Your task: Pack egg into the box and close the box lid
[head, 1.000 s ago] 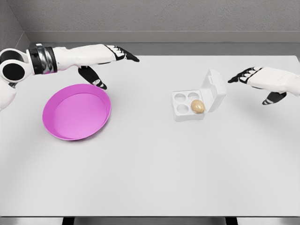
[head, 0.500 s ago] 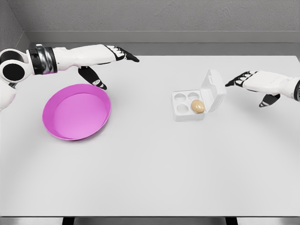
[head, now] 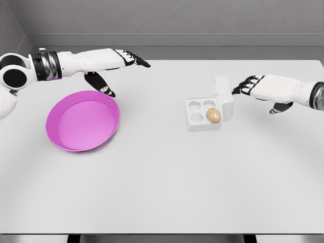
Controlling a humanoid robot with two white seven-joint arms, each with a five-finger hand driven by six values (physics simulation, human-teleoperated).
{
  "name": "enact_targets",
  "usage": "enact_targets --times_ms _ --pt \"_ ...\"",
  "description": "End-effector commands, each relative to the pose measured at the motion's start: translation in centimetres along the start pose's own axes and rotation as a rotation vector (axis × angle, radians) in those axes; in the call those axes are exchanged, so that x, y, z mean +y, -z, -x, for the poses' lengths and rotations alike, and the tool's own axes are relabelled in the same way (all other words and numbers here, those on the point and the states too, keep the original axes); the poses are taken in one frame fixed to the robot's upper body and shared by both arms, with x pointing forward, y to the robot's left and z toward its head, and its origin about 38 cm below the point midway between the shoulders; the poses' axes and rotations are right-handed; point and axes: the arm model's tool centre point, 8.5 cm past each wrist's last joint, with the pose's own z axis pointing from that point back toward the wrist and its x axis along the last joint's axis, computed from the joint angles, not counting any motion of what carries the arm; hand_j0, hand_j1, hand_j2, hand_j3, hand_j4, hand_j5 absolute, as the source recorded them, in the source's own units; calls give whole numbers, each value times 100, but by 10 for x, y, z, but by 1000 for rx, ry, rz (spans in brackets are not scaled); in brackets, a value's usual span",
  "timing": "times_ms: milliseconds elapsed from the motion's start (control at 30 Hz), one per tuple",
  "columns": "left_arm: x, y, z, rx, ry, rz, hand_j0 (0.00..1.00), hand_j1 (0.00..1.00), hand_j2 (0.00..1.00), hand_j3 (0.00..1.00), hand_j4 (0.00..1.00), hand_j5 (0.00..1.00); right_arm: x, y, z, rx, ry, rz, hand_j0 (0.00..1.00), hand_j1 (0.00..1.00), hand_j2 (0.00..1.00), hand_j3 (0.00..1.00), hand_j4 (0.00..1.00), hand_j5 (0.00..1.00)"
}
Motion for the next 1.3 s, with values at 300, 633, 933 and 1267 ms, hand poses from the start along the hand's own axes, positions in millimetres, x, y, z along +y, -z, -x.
enact_targets --times_ms 300,633,933,1267 --pt "1 0 0 0 -6 -6 100 100 100 100 100 100 -27 -4 -47 -103 -120 64 100 100 100 100 100 100" --pt "1 -1 0 1 -6 -6 100 100 100 100 100 100 -22 12 -70 -177 -143 41 100 100 100 100 100 100" --pt "1 0 0 -1 -6 -6 100 100 100 100 100 100 -22 13 -70 -179 -142 37 100 100 100 100 100 100" --pt "1 -1 0 1 -6 -6 100 100 100 100 100 100 -30 -21 -14 -34 -21 121 100 100 100 100 100 100"
